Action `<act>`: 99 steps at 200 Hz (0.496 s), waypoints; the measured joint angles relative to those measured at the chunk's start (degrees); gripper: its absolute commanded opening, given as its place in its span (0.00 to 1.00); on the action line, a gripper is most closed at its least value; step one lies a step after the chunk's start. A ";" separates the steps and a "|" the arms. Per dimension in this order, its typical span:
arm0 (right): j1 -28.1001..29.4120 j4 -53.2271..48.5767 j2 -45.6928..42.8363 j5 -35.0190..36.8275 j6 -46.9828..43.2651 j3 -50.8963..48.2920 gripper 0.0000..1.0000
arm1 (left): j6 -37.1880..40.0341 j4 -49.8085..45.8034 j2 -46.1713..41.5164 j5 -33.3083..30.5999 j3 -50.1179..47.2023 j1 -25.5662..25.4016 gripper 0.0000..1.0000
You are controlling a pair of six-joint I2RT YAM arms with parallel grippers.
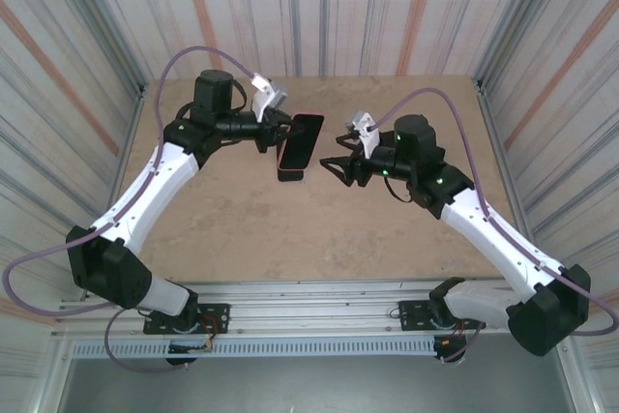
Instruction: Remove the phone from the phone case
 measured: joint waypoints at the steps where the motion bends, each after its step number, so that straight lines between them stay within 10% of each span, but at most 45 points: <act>1: 0.00 0.35 -0.07 0.00 0.39 -0.20 0.74 | -0.42 0.22 0.00 -0.17 -0.04 0.00 0.00; 99: 5.03 33.05 -2.40 17.79 43.89 -19.52 0.64 | -47.65 29.20 -5.16 -24.24 -11.72 -0.87 0.00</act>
